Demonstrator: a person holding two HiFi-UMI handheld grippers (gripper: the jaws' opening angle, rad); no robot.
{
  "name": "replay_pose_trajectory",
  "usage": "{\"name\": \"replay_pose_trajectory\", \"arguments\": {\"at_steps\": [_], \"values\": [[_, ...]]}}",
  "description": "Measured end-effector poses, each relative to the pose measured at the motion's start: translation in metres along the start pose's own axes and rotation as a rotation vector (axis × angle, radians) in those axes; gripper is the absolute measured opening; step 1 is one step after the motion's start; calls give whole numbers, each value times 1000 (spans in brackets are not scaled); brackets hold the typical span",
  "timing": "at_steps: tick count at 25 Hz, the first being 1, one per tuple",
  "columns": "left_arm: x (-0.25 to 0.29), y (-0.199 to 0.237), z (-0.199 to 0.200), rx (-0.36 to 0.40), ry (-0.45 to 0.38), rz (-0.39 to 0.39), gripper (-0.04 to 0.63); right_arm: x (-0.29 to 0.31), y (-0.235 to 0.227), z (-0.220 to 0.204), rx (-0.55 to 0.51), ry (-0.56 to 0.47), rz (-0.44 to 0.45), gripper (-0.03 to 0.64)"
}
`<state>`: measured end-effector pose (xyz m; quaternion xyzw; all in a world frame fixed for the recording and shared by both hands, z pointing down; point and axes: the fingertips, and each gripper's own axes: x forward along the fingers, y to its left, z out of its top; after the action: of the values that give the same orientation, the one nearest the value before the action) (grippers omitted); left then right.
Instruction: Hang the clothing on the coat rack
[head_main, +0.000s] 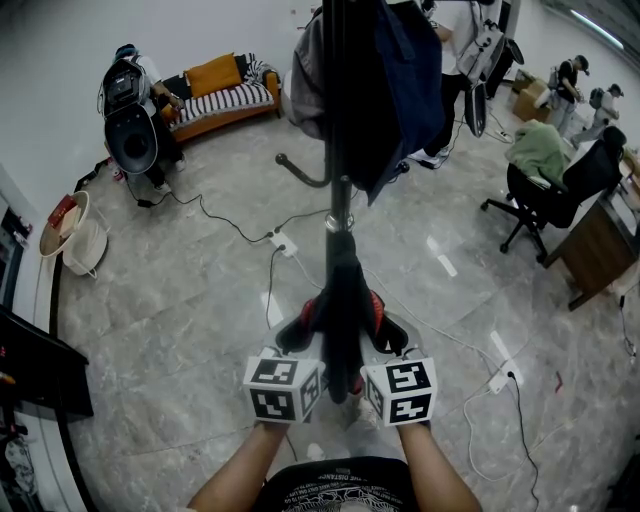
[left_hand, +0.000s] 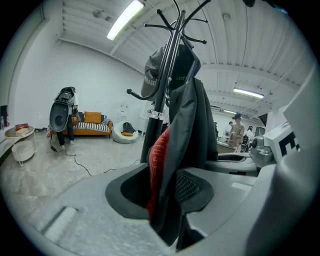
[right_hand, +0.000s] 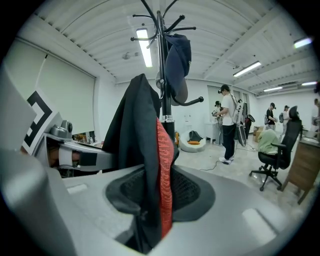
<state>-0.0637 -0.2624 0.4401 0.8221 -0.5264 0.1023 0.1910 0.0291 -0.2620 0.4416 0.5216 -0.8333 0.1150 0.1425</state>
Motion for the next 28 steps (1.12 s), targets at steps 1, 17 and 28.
{"name": "replay_pose_trajectory", "arguments": {"at_steps": [1,17,28], "values": [[-2,0,0,1,-1,-2,89,-1,2,0,0,-1,-2,110],[-23,-8,-1,10,-39,-11,109,-23,17,1,-3,-19,-17,115],[-36,-22,-6,31,-48,-35,110,-40,26,-1,9,-44,-35,115]]}}
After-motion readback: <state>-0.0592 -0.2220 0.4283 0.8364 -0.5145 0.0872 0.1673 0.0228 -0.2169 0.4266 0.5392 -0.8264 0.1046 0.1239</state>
